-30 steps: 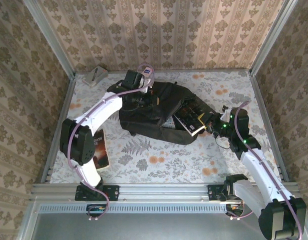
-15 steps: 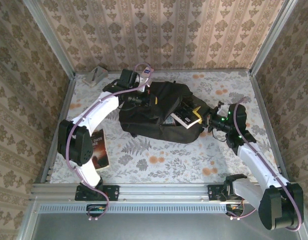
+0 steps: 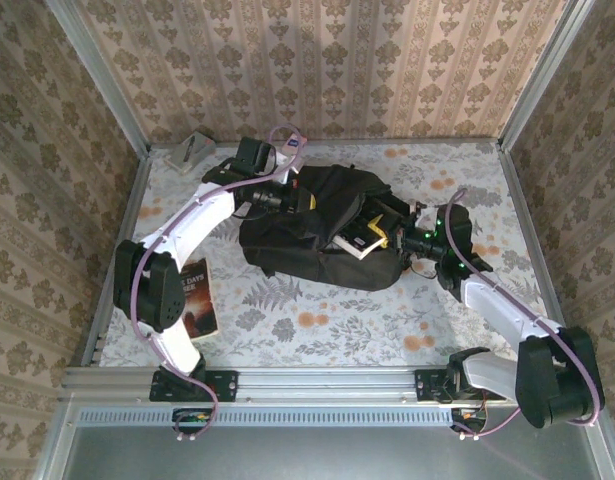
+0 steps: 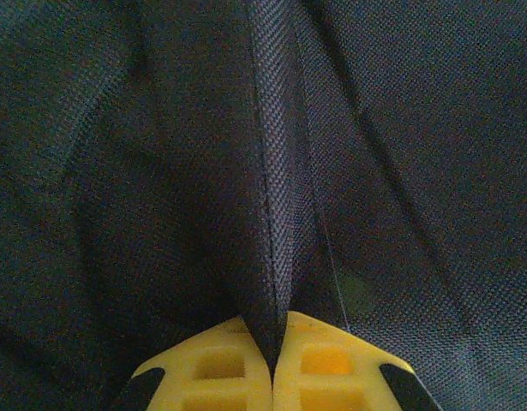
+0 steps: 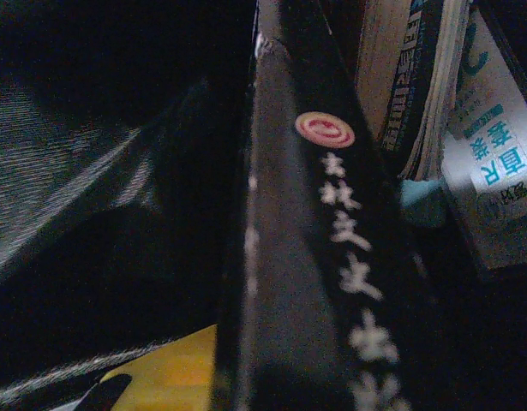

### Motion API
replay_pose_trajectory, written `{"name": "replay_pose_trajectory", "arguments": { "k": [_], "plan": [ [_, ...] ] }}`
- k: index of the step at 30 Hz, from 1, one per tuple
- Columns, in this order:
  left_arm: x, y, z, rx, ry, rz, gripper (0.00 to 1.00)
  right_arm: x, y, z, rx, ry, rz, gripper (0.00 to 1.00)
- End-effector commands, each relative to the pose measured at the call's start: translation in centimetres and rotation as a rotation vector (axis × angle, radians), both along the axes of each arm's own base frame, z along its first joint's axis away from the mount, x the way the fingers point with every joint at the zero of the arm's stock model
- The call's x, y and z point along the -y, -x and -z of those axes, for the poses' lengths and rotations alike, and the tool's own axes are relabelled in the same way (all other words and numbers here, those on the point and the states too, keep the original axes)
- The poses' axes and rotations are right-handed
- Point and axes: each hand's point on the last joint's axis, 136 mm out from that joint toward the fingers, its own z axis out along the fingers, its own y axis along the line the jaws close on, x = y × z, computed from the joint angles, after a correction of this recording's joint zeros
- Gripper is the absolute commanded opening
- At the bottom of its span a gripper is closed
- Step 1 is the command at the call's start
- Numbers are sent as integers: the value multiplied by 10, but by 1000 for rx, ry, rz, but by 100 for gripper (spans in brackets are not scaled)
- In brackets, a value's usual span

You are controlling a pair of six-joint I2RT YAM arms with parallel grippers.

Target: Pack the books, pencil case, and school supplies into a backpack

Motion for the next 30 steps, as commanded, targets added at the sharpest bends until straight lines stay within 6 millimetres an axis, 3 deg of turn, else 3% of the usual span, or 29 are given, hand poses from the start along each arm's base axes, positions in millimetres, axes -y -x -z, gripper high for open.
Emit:
{"name": "replay_pose_trajectory", "arguments": {
  "k": [1, 6, 13, 19, 22, 24, 27, 30],
  "plan": [
    [8, 16, -84, 205, 168, 118, 0, -14, -5, -45, 218, -16, -69, 0],
    [12, 17, -91, 217, 189, 144, 0, -25, -11, -44, 260, 16, -126, 0],
    [20, 22, -98, 233, 211, 190, 0, -38, -32, -23, 217, 54, -108, 0],
    [29, 32, -101, 251, 229, 249, 0, -73, -57, -8, 179, 87, -120, 0],
    [34, 35, -104, 263, 257, 279, 0, -95, -66, 0, 166, 106, -130, 8],
    [36, 36, -105, 267, 275, 293, 0, -105, -71, 10, 144, 129, -120, 23],
    [37, 37, -104, 269, 290, 306, 0, -112, -78, 29, 115, 179, -95, 43],
    [37, 33, -97, 258, 277, 293, 0, -114, -83, 43, 98, 213, -86, 52]
  ]
}}
